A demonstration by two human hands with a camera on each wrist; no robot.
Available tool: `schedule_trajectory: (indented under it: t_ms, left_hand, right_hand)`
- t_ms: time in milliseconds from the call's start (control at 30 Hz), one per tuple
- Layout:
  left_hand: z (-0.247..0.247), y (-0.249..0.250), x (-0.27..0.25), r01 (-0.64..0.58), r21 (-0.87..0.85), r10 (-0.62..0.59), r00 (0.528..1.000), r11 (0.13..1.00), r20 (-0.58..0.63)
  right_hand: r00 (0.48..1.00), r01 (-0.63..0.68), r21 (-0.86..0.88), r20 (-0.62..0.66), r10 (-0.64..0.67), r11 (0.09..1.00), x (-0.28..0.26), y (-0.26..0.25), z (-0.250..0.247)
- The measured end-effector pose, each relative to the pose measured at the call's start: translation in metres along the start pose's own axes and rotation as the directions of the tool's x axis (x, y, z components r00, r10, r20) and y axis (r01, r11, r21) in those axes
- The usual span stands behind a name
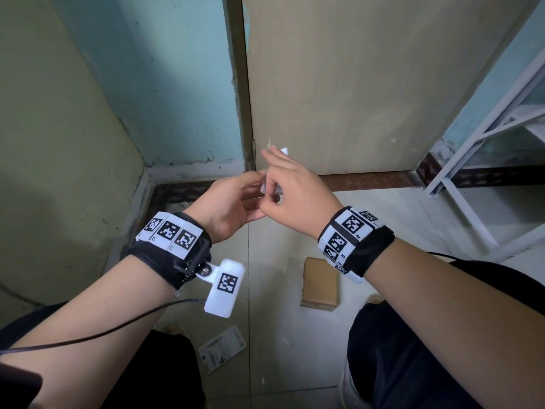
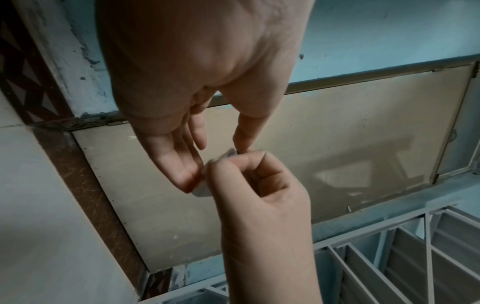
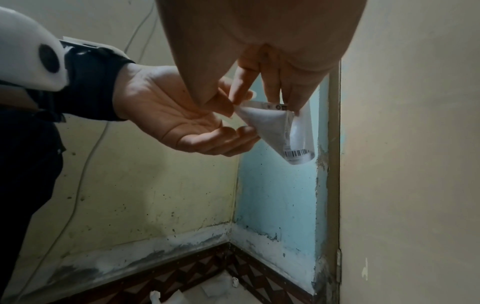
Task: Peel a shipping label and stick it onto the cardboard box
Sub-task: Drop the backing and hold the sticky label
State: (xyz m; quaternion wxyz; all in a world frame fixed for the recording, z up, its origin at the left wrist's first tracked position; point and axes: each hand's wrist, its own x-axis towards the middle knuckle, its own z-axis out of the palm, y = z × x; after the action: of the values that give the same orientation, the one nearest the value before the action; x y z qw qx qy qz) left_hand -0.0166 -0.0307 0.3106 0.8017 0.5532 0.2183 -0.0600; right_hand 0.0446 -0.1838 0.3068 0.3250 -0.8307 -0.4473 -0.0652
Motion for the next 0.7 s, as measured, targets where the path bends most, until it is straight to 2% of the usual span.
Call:
schedule_trajectory:
  t_ms: [167,267,367,467,533,700]
  left_hand:
    - [0.0,-0.005,0.002,-0.041,0.032,0.042,0.998,0.999,-0.051]
    - [-0.002,-0.007,0.004,-0.091,0.032,0.094,0.99,0.995,-0.101]
    - [-0.002,-0.007,0.005,-0.151,0.051,0.156,0.979,0.987,-0.129]
    - [-0.003,-0.008,0.005,-0.2,-0.013,0.197,0.972,0.98,-0.131]
    - [-0.004,-0.009,0.004,-0.226,-0.019,0.223,0.97,0.974,-0.095]
    - [-0.007,-0.014,0.003,-0.251,0.084,0.253,0.967,0.964,-0.018]
  right_hand:
    - [0.995,-0.013,-0.04,0.094,0.017,0.999,-0.002,-0.001,-0.001]
    - [0.994,-0.032,-0.031,0.106,0.035,0.999,-0.003,-0.004,-0.002]
    - [0.994,-0.094,0.019,0.056,0.093,0.995,-0.001,-0.003,-0.004]
    - [0.987,-0.145,0.07,-0.064,0.15,0.987,0.003,0.0,-0.006]
    - [0.974,-0.203,0.069,-0.092,0.209,0.977,0.005,0.004,-0.005]
    - [0.903,-0.426,0.146,0.006,0.429,0.893,0.007,0.004,-0.011]
